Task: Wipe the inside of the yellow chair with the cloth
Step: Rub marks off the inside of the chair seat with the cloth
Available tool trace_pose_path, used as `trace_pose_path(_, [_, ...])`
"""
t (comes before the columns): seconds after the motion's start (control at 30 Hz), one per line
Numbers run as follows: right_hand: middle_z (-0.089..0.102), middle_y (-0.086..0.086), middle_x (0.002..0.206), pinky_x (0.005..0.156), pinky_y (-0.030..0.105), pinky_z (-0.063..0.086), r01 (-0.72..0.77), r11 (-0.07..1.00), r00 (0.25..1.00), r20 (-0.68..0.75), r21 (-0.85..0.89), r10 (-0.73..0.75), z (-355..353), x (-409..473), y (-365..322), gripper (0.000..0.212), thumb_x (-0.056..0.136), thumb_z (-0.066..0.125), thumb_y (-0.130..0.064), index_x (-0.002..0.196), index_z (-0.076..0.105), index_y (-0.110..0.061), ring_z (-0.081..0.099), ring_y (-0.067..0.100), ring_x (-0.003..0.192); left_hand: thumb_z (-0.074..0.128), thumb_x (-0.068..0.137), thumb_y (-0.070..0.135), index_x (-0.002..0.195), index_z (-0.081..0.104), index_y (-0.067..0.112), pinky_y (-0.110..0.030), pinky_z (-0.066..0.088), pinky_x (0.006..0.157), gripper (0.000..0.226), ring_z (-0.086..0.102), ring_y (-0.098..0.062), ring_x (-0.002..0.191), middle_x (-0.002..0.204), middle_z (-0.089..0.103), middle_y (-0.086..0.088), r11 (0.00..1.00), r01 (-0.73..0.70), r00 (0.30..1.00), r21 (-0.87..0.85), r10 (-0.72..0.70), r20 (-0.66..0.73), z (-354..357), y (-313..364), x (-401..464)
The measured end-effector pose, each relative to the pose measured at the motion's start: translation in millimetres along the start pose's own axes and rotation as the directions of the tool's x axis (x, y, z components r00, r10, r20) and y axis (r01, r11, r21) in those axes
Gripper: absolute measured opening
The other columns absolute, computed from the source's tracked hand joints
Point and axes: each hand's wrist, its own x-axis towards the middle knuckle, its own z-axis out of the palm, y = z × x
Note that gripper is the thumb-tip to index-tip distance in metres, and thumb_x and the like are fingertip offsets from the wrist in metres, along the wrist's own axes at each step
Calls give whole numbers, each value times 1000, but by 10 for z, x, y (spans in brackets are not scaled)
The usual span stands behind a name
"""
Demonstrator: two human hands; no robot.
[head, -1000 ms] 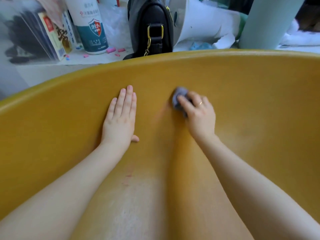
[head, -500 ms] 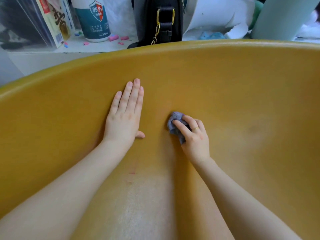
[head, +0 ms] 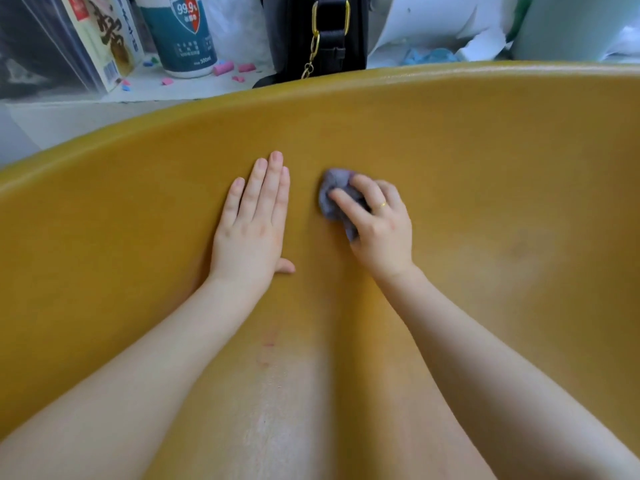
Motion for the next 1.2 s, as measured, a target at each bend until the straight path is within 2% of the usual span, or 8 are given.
trace_pose_path(0.1, [50,8,112,65,36,51,4,1000,978,209,-11,-2,-207,-619,-2,35,72,48,-2,94,74,-10,45,27,87,67,59,68,137,-27,-3,-38,-12,108,140,-11,-28,143,154,-18,-16,999,-27,999,-40,27,23,-1,5,-2])
trace_pose_path(0.2, [60,9,103,54,34,51,-78,997,953,292,-19,80,-295,-660,-85,39,68,43,-7,91,74,-13,49,28,76,67,64,65,134,-31,-3,-38,-15,107,139,-17,-28,142,152,-25,-16,997,-35,999,-71,37,25,6,16,5])
trace_pose_path(0.3, [67,12,93,49,30,47,-109,994,972,212,24,101,-241,-37,-202,33,73,46,-13,91,74,-14,54,28,62,69,56,68,138,-23,-2,-38,-5,113,141,-6,-26,144,155,-14,-15,998,-30,1000,-60,29,-6,14,16,2])
trace_pose_path(0.53, [69,9,97,57,33,48,-135,991,988,-74,-14,134,10,653,-265,28,71,52,-7,87,74,-13,57,30,77,70,32,77,143,8,0,-36,10,113,149,24,-22,141,155,20,-11,1000,-10,997,1,10,-77,103,-17,11])
trace_pose_path(0.67, [67,14,100,61,32,49,-33,999,996,78,-23,35,-41,-182,-143,35,68,50,-4,92,74,-10,46,26,84,68,37,79,143,3,-1,-36,14,115,147,20,-23,143,156,15,-12,1000,-16,998,25,17,-58,88,-12,-5])
trace_pose_path(0.87, [52,6,108,51,29,49,-71,997,949,308,-26,76,-275,-800,-165,40,69,43,-10,93,74,-14,46,27,76,65,60,70,138,-23,-5,-38,-2,114,140,-5,-27,144,155,-13,-16,999,-32,999,-12,32,-19,34,35,-1])
trace_pose_path(0.97, [67,12,98,48,31,49,-57,998,967,248,-31,63,-269,-391,-187,37,71,45,-10,94,74,-14,55,29,63,66,62,67,139,-22,-4,-37,-1,115,137,-6,-27,144,155,-15,-16,999,-40,999,-20,40,-23,9,34,-1])
trace_pose_path(1.2, [69,10,102,55,28,45,-154,979,988,-43,-136,150,-4,485,-217,35,72,51,-7,96,74,-17,59,29,71,66,52,73,142,-11,-2,-35,6,115,140,6,-24,145,157,0,-13,999,-36,997,2,36,-70,51,7,-8])
